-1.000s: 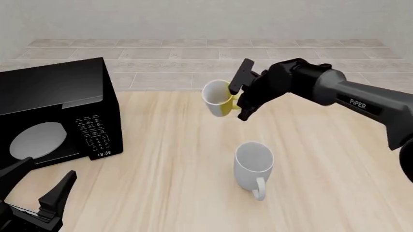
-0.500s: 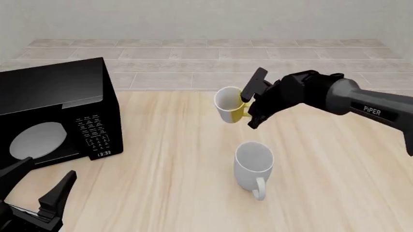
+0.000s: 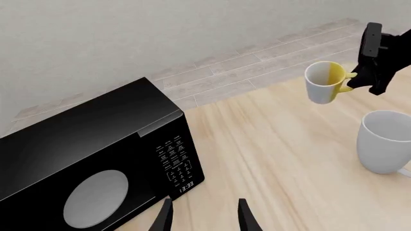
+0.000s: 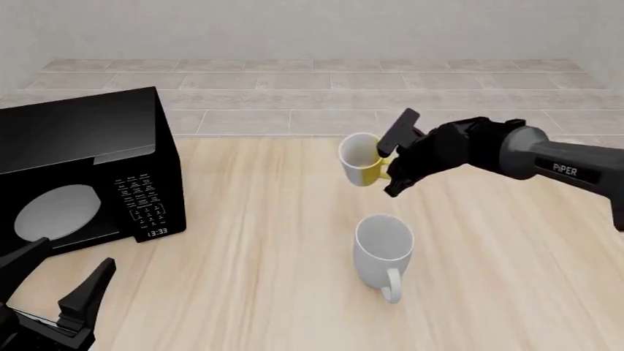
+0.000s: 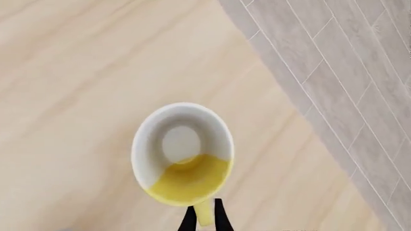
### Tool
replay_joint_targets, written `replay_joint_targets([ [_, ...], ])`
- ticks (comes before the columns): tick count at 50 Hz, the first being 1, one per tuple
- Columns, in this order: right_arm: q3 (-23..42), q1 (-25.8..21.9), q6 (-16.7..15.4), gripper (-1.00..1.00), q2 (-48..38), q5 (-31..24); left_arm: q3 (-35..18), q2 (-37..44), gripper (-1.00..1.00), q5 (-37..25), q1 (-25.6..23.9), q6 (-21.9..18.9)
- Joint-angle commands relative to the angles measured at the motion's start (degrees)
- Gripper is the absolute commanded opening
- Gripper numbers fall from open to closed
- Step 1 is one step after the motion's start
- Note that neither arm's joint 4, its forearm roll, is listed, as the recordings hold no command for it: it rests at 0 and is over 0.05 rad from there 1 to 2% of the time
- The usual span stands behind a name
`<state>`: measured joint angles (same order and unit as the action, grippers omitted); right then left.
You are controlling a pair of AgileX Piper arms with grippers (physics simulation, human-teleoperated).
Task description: Put the yellow and white mug to the front of the white mug.
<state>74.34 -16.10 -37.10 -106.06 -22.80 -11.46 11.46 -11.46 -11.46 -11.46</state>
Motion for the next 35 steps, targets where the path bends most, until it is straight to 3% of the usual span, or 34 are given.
replay_joint_targets([
  [1, 1.3, 1.5, 1.9, -1.00, -2.0, 1.4, 0.0, 0.0, 1.00, 0.0, 0.0, 0.0],
  [21, 6.0, 4.1, 2.1, -1.00, -7.3, 1.1, 0.0, 0.0, 1.00, 0.0, 0.0, 0.0],
  [35, 4.0, 4.7, 3.1, -1.00, -8.7, 3.5, 0.0, 0.0, 1.00, 0.0, 0.0, 0.0],
])
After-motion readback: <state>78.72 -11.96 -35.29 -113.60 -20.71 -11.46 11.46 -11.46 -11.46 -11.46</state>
